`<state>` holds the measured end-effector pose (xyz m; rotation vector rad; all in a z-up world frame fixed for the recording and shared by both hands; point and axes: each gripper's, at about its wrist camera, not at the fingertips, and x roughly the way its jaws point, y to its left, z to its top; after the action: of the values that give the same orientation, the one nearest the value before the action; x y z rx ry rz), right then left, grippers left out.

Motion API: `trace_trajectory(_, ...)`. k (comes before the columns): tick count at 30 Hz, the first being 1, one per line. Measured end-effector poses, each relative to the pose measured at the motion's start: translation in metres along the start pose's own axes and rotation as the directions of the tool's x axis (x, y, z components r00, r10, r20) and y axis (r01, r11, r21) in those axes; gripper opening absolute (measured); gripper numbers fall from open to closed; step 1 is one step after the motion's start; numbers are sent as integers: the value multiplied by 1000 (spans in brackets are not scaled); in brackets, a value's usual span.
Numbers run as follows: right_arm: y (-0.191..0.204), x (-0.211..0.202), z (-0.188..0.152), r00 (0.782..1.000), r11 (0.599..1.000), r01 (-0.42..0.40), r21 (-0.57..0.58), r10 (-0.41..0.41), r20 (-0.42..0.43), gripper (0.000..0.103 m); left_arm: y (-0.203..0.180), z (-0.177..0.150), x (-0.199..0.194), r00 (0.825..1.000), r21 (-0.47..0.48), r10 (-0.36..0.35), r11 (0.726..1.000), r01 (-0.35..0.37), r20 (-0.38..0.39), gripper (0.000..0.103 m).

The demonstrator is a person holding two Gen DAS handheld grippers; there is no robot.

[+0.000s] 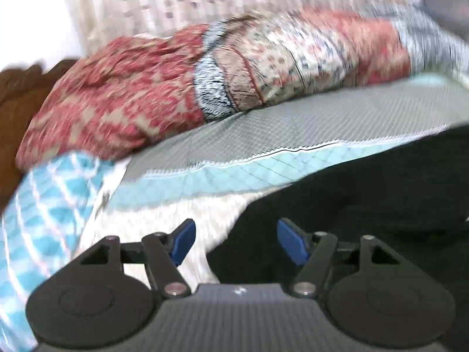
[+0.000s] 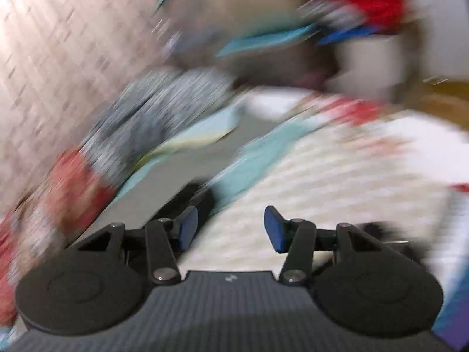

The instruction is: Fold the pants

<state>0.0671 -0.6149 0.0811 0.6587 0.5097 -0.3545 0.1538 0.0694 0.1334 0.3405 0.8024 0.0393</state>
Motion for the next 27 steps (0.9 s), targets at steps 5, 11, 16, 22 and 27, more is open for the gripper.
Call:
trace_trajectory(5,68,112,22,984,999,29,-17,-31,-175,53,-20,16,73,997,85,-75,993,77,-30,78)
trace_trajectory(11,110,209,32,959,982,184,-39,-188,-212,54,-25,13,136,989,128,-130,982,138,-71,78)
trace_trajectory(16,123,276,29,919,950,312,-21,-307,-246,54,-38,6,154,984,197,-164,965,175,-69,37)
trace_trajectory(22,134,289,21,879,902,399,-164,-427,-214,5,-48,7,138,989,216,-147,965,148,-21,6)
trace_trajectory(27,114,235,38,940,953,301,-26,-301,-159,5,-28,11,78,981,139,-165,979,150,102,6)
